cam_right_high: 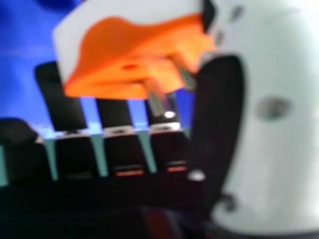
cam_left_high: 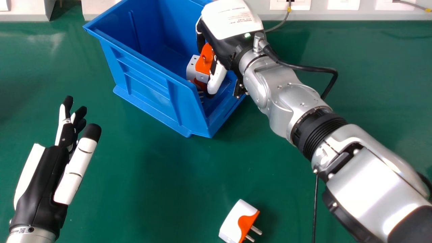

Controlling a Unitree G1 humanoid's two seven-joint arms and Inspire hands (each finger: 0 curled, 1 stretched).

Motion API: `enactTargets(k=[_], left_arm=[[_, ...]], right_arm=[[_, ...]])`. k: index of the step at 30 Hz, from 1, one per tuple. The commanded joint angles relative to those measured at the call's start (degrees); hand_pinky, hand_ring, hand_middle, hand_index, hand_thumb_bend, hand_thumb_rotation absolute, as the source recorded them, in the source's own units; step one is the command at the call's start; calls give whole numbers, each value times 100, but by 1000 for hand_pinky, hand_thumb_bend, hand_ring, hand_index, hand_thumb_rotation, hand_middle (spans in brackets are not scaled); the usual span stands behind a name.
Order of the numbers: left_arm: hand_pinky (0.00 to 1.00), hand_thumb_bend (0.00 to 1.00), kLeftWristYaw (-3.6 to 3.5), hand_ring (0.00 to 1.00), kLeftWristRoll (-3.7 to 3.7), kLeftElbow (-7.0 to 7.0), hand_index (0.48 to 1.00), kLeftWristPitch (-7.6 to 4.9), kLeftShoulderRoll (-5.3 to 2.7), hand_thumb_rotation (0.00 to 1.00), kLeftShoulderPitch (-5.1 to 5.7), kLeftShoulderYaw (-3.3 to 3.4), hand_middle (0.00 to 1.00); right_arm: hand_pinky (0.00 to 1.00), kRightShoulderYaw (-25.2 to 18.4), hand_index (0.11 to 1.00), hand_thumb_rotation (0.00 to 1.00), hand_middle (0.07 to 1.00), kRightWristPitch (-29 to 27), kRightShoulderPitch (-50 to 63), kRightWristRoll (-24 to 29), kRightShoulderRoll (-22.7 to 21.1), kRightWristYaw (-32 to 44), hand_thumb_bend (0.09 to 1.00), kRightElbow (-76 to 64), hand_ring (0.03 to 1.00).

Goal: Pick all objects and put in blue box

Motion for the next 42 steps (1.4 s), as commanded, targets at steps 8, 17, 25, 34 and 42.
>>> enactTargets(k=[8, 17, 25, 34, 42], left_arm=[[930, 676, 100, 984, 97, -217, 973, -66, -104, 966, 64, -42, 992], [927, 677, 140, 983, 189, -402, 971, 70, -164, 961, 106, -106, 990], [925, 678, 158, 981, 238, -315, 970, 2, -192, 956, 82, -118, 989], [926, 669, 167, 980, 264, -288, 971, -31, -203, 956, 48, -141, 991], [930, 677, 159, 981, 360, -201, 975, -60, -102, 960, 5, -99, 994]], right_arm=[[119, 64, 478, 0, 426, -179, -221, 46, 25, -484, 526, -19, 146], [185, -168, 501, 0, 429, -548, -56, 384, 16, -449, 519, -48, 254], [268, -255, 495, 1, 460, -647, 144, 556, -17, -498, 517, -86, 388], [639, -102, 828, 462, 875, -583, 193, 391, -87, -463, 419, -141, 802], [749, -110, 963, 576, 984, -567, 247, 401, -110, -459, 427, -170, 928]])
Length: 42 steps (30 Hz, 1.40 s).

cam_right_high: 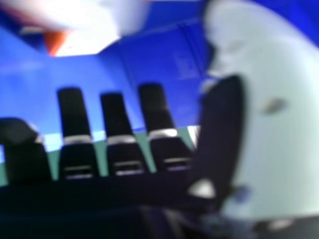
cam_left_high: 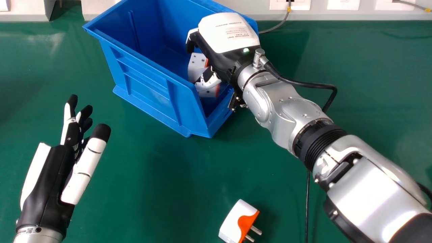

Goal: Pick all objects and put in blue box

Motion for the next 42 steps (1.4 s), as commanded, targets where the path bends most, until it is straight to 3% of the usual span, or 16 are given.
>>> enactTargets(k=[1, 4, 6, 11, 17, 21, 28, 36, 42], left_arm=[[930, 678, 56, 981, 161, 36, 975, -200, 99, 960, -41, 25, 994], [932, 674, 94, 982, 354, 92, 976, -338, 143, 970, -50, 34, 994], [939, 660, 103, 983, 390, 104, 977, -346, 140, 988, -65, 37, 993], [945, 652, 118, 984, 395, 127, 978, -272, 124, 997, -136, 0, 993], [947, 643, 117, 985, 389, 191, 978, -258, 110, 1000, -215, -28, 993], [947, 640, 107, 986, 374, 149, 978, -199, 101, 1000, -230, -45, 993], [945, 647, 90, 989, 354, 268, 979, -239, 141, 1000, -291, -25, 994], [944, 647, 96, 990, 382, 287, 981, -346, 109, 1000, -156, -40, 994], [938, 664, 116, 988, 340, 434, 977, -505, 53, 1000, -29, -53, 991]], right_arm=[[752, -18, 968, 577, 987, 44, -65, -2, -84, -75, 429, -163, 935], [758, -8, 977, 574, 992, 75, -55, -25, -98, -119, 435, -183, 947], [763, -26, 986, 566, 997, 71, -42, -11, -115, -131, 449, -222, 960], [765, -122, 993, 550, 1000, 59, 47, 76, -200, -173, 453, -378, 967], [762, -530, 989, 515, 1000, 288, 573, 391, -348, -210, 424, -1194, 958], [761, -809, 986, 470, 1000, 515, 1311, 452, -606, -228, 395, -2481, 955], [764, -1107, 973, 361, 1000, 889, 2890, 41, -1387, 19, 364, -5447, 949], [762, -1746, 977, 351, 1000, 910, 4962, -202, -1902, 18, 357, -8346, 956], [758, -2051, 971, 377, 1000, 715, 6610, -218, -1814, -214, 383, -9321, 949]])
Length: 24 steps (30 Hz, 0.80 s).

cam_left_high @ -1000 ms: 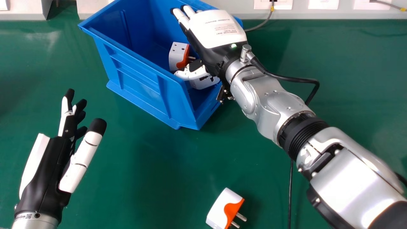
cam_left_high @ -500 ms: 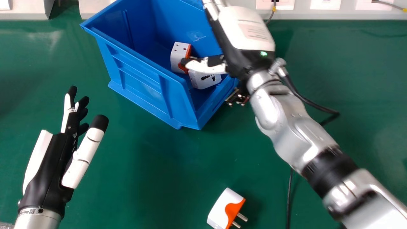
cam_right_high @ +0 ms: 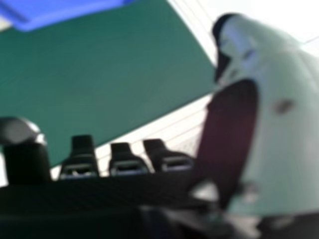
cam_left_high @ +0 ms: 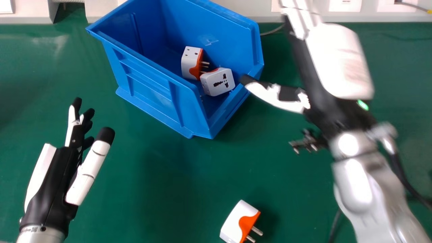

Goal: Pick all objects and put in blue box

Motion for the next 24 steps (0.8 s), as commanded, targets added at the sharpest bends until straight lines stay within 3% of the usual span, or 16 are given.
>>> enactTargets(k=[1, 4, 6, 9, 14, 16, 24], left_arm=[[938, 664, 5, 988, -105, 61, 977, -276, -34, 1000, 24, -12, 991], [935, 670, -32, 988, -316, 411, 976, -580, -103, 997, -4, 14, 991], [931, 661, -45, 987, -446, 561, 974, -714, -133, 992, -5, 35, 990], [923, 644, -8, 983, -506, 712, 971, -808, -135, 979, 17, 71, 988], [901, 605, 60, 971, -493, 759, 962, -841, -142, 945, 84, 112, 981], [887, 579, 67, 964, -496, 850, 957, -842, -124, 919, 67, 131, 975], [873, 572, 137, 957, -385, 573, 950, -731, -128, 881, 207, 131, 969]], right_arm=[[758, -136, 971, 377, 1000, -168, 491, -81, 34, -194, 383, -227, 949], [758, -169, 970, 373, 1000, -301, 927, -80, 57, -288, 388, -131, 948], [757, -168, 969, 367, 998, -322, 1111, -77, 94, -270, 394, -85, 946], [757, -86, 966, 359, 995, -364, 1366, -115, 206, -332, 399, -52, 943], [760, 121, 962, 341, 989, -487, 1728, -185, 443, -461, 407, -20, 935], [764, 213, 964, 332, 991, -535, 1869, -301, 521, -563, 409, 5, 936], [789, 713, 976, 356, 997, -778, 2709, -662, 549, -710, 418, 78, 942]])
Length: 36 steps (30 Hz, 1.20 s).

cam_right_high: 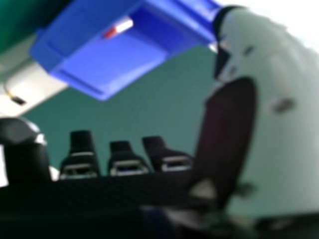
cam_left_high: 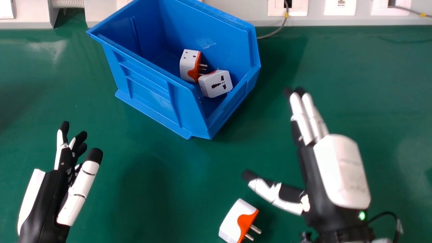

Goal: Pick all objects and put in blue box

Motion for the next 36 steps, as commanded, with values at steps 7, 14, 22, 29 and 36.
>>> enactTargets(k=[7, 14, 22, 29, 36], left_arm=[[869, 568, 75, 955, 99, -166, 948, -86, 50, 874, 6, 29, 968], [863, 559, 48, 955, 75, 116, 949, -241, 92, 877, -108, 60, 968], [864, 560, 23, 956, 36, 46, 953, -223, 102, 879, -102, 59, 970], [868, 545, 30, 959, 41, 42, 958, -211, 116, 885, -124, 62, 971], [872, 548, 50, 960, 78, 132, 961, -205, 128, 890, -205, 65, 973]], right_arm=[[826, 253, 985, 394, 1000, -258, 521, -264, -138, -61, 430, -90, 961], [812, 425, 980, 455, 997, -205, 847, -517, -277, 102, 476, -105, 952], [784, 484, 973, 499, 989, -7, 858, -658, -253, 453, 556, -32, 930], [802, 660, 991, 532, 999, 408, 599, -982, -123, 837, 591, 277, 946], [830, 726, 978, 501, 994, 865, -58, -1084, 104, 1077, 622, 936, 939]])
